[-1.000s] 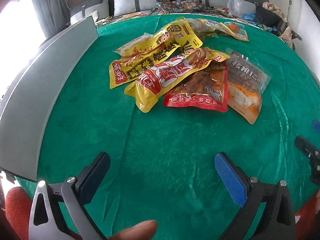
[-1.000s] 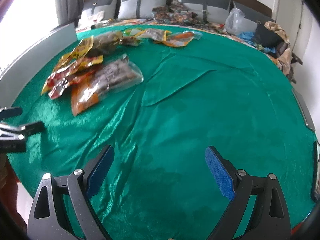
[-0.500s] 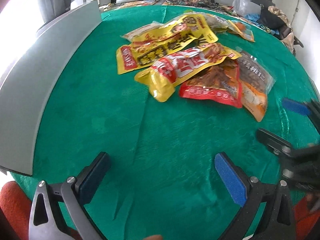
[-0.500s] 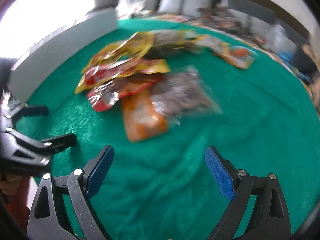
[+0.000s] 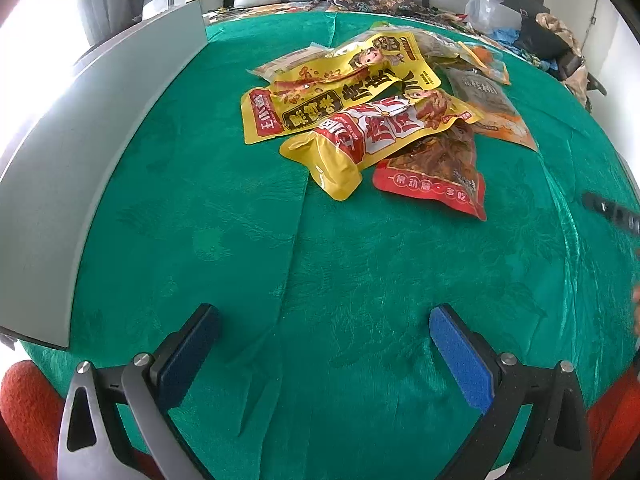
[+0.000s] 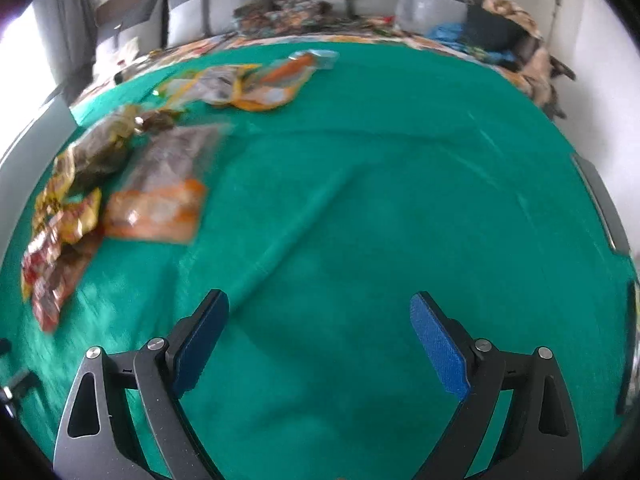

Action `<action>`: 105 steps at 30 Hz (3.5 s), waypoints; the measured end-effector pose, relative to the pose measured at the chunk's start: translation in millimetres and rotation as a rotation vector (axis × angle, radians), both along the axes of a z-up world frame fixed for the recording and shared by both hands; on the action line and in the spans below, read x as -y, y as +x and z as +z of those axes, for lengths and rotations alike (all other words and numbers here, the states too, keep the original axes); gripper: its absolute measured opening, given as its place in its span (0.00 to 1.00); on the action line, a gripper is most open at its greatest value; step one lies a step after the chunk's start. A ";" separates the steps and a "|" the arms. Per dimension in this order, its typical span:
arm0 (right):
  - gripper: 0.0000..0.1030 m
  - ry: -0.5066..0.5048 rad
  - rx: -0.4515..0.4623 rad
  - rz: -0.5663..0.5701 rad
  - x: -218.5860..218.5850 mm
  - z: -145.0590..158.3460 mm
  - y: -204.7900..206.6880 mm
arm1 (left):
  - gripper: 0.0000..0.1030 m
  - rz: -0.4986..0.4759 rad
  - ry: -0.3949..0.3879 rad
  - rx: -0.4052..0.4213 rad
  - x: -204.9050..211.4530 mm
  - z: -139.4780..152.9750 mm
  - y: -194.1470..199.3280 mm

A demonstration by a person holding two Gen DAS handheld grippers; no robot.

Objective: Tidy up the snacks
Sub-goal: 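Move the left tool toward the snack pile and aim at the yellow bag, then close the left tool on the long yellow snack bag and lift it, then carry the yellow bag with the left tool while the right tool grasps the red bag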

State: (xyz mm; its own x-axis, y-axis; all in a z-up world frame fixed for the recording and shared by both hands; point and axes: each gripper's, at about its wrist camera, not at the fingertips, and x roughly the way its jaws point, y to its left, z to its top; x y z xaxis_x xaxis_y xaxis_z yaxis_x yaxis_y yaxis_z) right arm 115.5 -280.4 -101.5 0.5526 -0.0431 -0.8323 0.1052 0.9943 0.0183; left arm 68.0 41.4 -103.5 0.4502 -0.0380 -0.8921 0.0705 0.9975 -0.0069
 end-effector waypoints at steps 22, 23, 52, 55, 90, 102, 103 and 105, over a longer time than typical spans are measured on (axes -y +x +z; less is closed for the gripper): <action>0.93 -0.004 0.047 0.018 12.1 -2.2 -12.1 | 1.00 -0.033 -0.003 0.035 0.5 -0.5 -1.3; 0.93 -0.004 0.047 0.018 12.5 -2.2 -12.2 | 1.00 -0.035 -0.003 0.031 0.6 -0.4 -0.1; 0.93 -0.003 0.048 0.019 12.1 -2.1 -12.1 | 0.74 -0.370 -0.068 0.002 42.4 19.6 118.3; 0.93 -0.003 0.048 0.019 12.4 -2.2 -12.0 | 0.45 -0.344 -0.104 -0.014 35.5 23.3 120.0; 0.93 -0.004 0.047 0.019 12.3 -1.9 -11.8 | 0.45 -0.393 0.007 -0.018 44.1 17.4 33.4; 0.93 -0.004 0.047 0.019 11.8 -1.9 -11.8 | 0.44 -0.201 -0.114 0.042 1.8 36.9 17.4; 0.93 -0.004 0.047 0.020 11.8 -1.9 -11.8 | 0.44 -0.194 -0.116 0.046 0.7 37.9 16.8; 0.93 -0.004 0.047 0.020 12.0 -1.8 -11.8 | 0.44 -0.178 -0.123 0.052 -3.0 40.9 14.7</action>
State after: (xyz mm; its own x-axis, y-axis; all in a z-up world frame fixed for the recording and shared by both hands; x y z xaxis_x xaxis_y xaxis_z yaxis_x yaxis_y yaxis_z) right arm 103.7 -292.4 -103.3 0.5917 -0.0353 -0.8054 0.0848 0.9962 0.0186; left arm 82.7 44.4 -62.6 0.4722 -0.2283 -0.8514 0.2493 0.9610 -0.1195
